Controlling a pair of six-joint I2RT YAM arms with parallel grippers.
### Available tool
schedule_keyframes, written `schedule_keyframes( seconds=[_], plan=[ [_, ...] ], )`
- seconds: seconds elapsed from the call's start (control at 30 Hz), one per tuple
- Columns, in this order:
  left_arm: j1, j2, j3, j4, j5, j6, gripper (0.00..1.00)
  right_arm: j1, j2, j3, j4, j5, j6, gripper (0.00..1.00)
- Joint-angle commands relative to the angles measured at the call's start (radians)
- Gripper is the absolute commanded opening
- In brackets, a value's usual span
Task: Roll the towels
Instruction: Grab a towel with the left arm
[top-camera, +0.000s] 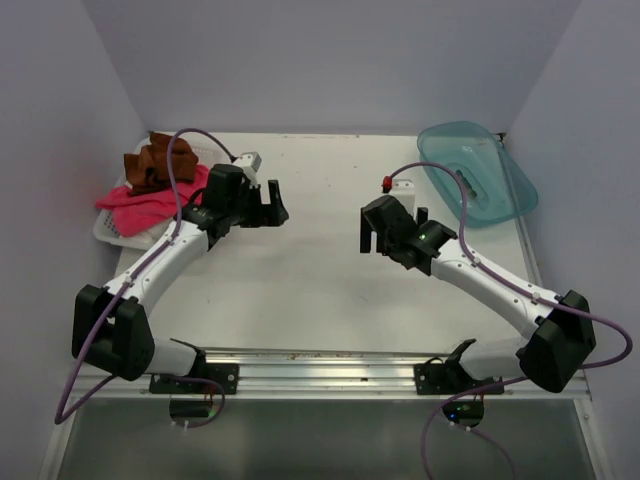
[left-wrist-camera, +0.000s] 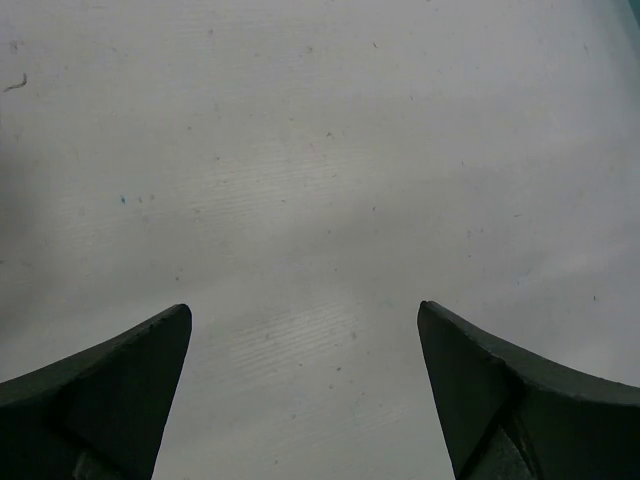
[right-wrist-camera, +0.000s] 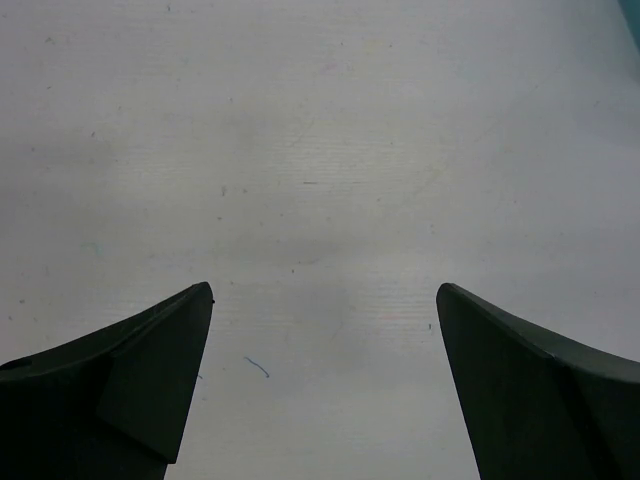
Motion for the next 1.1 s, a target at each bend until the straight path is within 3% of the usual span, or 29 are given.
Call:
schedule_keyframes(
  seconds=[0.0,0.23,0.4,0.57,0.67,0.73,0.83,1.07],
  plan=[
    [0.001,-0.001,0.025,0.041,0.031,0.002,1.0,0.0,-0.006,0.011,0.017,0.009,0.014,0.99],
    [0.001,0.032,0.054,0.007,-0.026,-0.026,1.0,0.0,-0.026,-0.004,0.041,0.001,0.013,0.98],
    [0.005,0.071,0.104,-0.042,-0.032,-0.025,1.0,0.001,-0.003,0.029,-0.031,0.05,0.059,0.98],
    [0.035,0.092,0.207,-0.128,-0.2,-0.069,1.0,0.001,-0.017,0.011,0.006,0.009,0.05,0.99],
    [0.182,0.1,0.27,-0.166,-0.191,-0.135,0.99,0.0,-0.026,0.0,0.052,-0.045,0.025,0.99],
    [0.262,0.146,0.325,-0.269,-0.289,-0.164,0.99,0.001,-0.032,-0.003,0.063,-0.057,0.02,0.98],
    [0.322,0.19,0.425,-0.349,-0.337,-0.184,0.99,0.0,-0.044,-0.003,0.078,-0.074,0.02,0.99],
    [0.494,0.215,0.547,-0.34,-0.221,-0.166,0.94,0.001,-0.038,0.022,0.095,-0.119,0.002,0.98]
  ],
)
